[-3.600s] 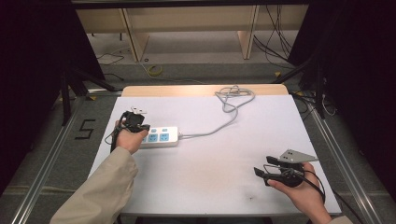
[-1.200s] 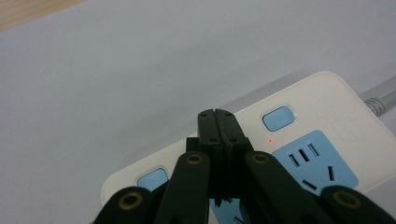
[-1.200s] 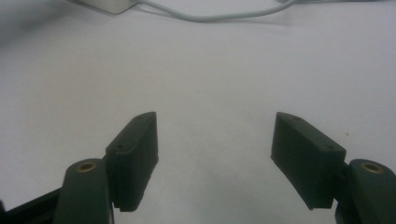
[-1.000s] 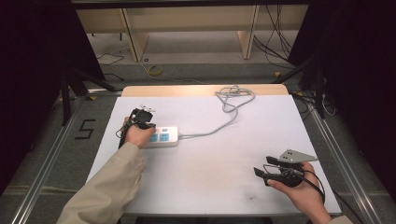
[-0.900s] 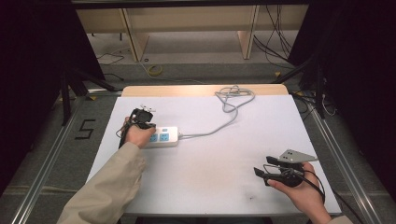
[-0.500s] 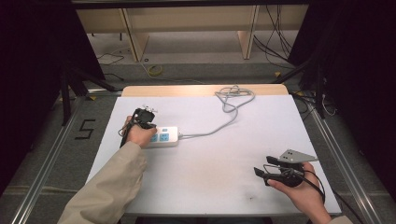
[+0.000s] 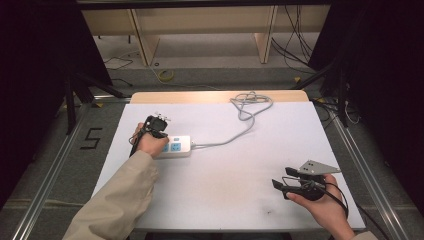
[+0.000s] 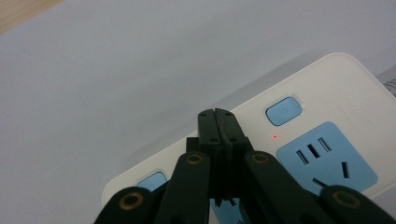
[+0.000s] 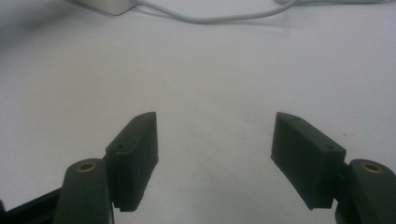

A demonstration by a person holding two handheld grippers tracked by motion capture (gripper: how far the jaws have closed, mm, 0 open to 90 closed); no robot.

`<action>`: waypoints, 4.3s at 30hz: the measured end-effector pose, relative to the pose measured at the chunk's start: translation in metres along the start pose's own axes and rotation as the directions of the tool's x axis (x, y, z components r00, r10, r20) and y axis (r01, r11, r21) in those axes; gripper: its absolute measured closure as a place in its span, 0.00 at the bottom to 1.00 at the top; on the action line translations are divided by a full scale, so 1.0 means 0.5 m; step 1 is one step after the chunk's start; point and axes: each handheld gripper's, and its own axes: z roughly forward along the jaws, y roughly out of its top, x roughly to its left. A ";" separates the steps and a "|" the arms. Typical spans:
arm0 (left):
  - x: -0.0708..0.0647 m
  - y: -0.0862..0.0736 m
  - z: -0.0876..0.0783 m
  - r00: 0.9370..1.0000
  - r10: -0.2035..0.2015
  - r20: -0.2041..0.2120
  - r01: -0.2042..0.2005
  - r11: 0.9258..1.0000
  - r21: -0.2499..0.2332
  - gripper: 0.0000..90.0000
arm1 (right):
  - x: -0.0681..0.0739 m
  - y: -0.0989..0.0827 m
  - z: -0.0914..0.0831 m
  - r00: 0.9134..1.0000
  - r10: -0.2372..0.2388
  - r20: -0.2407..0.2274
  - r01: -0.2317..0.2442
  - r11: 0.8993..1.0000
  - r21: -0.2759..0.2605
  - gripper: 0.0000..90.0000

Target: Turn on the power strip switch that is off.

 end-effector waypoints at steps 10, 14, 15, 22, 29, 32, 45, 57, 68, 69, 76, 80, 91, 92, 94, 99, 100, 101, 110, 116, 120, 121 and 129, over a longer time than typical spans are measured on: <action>-0.003 0.002 0.000 1.000 0.017 -0.004 -0.017 1.000 0.017 1.00 | 0.001 0.001 -0.001 1.000 -0.001 0.000 0.001 1.000 -0.003 0.36; -0.009 0.002 0.001 0.999 0.031 -0.018 -0.030 0.999 0.019 1.00 | 0.002 0.001 -0.001 1.000 -0.001 0.000 0.001 1.000 -0.003 0.36; -0.010 0.001 0.001 0.999 0.035 -0.023 -0.034 0.999 0.020 1.00 | 0.002 0.001 -0.001 1.000 -0.001 0.000 0.001 1.000 -0.003 0.36; -0.035 0.007 0.005 0.994 0.088 -0.068 -0.087 0.996 0.029 1.00 | 0.002 0.001 -0.001 1.000 -0.001 0.000 0.001 1.000 -0.005 0.36; -0.024 0.003 0.004 0.999 0.032 -0.034 -0.031 0.999 0.010 1.00 | 0.000 0.001 -0.002 1.000 -0.005 -0.004 0.005 1.000 -0.007 0.36; -0.017 0.002 0.004 1.000 0.003 -0.013 -0.003 1.000 -0.003 1.00 | 0.001 0.001 -0.003 1.000 -0.003 -0.004 0.003 1.000 -0.011 0.36; -0.002 0.001 -0.015 1.000 -0.017 -0.014 0.016 0.998 -0.052 1.00 | 0.000 0.001 -0.003 1.000 -0.005 -0.003 0.005 1.000 -0.009 0.36; 0.004 0.000 -0.030 1.000 -0.024 -0.015 0.023 0.997 -0.071 0.99 | 0.001 0.001 -0.002 1.000 -0.001 -0.002 0.001 1.000 -0.010 0.36; 0.006 -0.002 -0.046 1.000 -0.024 -0.001 0.024 0.996 -0.091 0.94 | 0.000 0.001 -0.003 1.000 -0.005 -0.002 0.005 1.000 -0.011 0.36; 0.006 -0.003 -0.048 1.000 -0.026 0.002 0.026 0.995 -0.094 0.93 | 0.000 0.001 -0.003 1.000 -0.004 -0.002 0.004 1.000 -0.011 0.36; 0.008 -0.004 -0.064 0.999 -0.031 0.020 0.034 0.992 -0.124 0.82 | 0.000 0.002 -0.004 1.000 -0.004 -0.001 0.004 1.000 -0.010 0.36; 0.007 -0.004 -0.071 0.998 -0.053 0.036 0.058 0.989 -0.136 0.72 | 0.000 0.002 -0.004 1.000 -0.004 -0.001 0.004 1.000 -0.010 0.36; 0.002 -0.009 -0.096 0.985 -0.089 0.150 0.115 0.977 -0.177 0.48 | -0.001 0.002 -0.004 1.000 -0.004 -0.001 0.004 1.000 -0.010 0.36; -0.002 -0.011 -0.096 0.983 -0.081 0.164 0.110 0.979 -0.170 0.46 | -0.001 0.002 -0.003 1.000 -0.004 -0.001 0.004 1.000 -0.010 0.36; -0.008 -0.013 -0.098 0.981 -0.065 0.184 0.096 0.981 -0.169 0.41 | -0.001 0.002 -0.004 1.000 -0.004 -0.001 0.004 1.000 -0.010 0.36; -0.025 -0.018 -0.115 0.972 -0.034 0.233 0.084 0.974 -0.210 0.33 | -0.001 0.001 -0.004 1.000 -0.002 0.002 0.002 1.000 -0.010 0.36; -0.029 -0.020 -0.119 0.970 -0.024 0.241 0.080 0.971 -0.223 0.31 | -0.001 0.001 -0.003 1.000 -0.001 0.001 0.001 1.000 -0.012 0.36; -0.032 -0.022 -0.123 0.968 -0.011 0.251 0.072 0.970 -0.232 0.30 | -0.002 0.001 -0.003 1.000 -0.002 0.001 0.002 1.000 -0.010 0.36; -0.057 -0.045 -0.154 0.943 0.069 0.325 0.037 0.950 -0.309 0.23 | -0.002 0.001 -0.003 1.000 0.000 0.000 0.000 1.000 -0.010 0.36; -0.081 -0.084 -0.167 0.938 0.119 0.327 0.003 0.936 -0.351 0.20 | -0.001 0.001 -0.003 1.000 0.000 -0.003 0.000 1.000 -0.009 0.36; -0.094 -0.114 -0.172 0.943 0.150 0.299 -0.034 0.932 -0.360 0.20 | -0.001 0.001 -0.003 1.000 0.001 -0.004 -0.001 1.000 -0.011 0.36; -0.096 -0.121 -0.174 0.944 0.154 0.292 -0.041 0.932 -0.361 0.20 | -0.001 0.001 -0.003 1.000 0.001 -0.004 -0.001 1.000 -0.011 0.36; -0.107 -0.174 -0.187 0.949 0.188 0.254 -0.085 0.927 -0.366 0.19 | -0.001 0.001 -0.003 1.000 0.000 -0.006 0.000 1.000 -0.016 0.36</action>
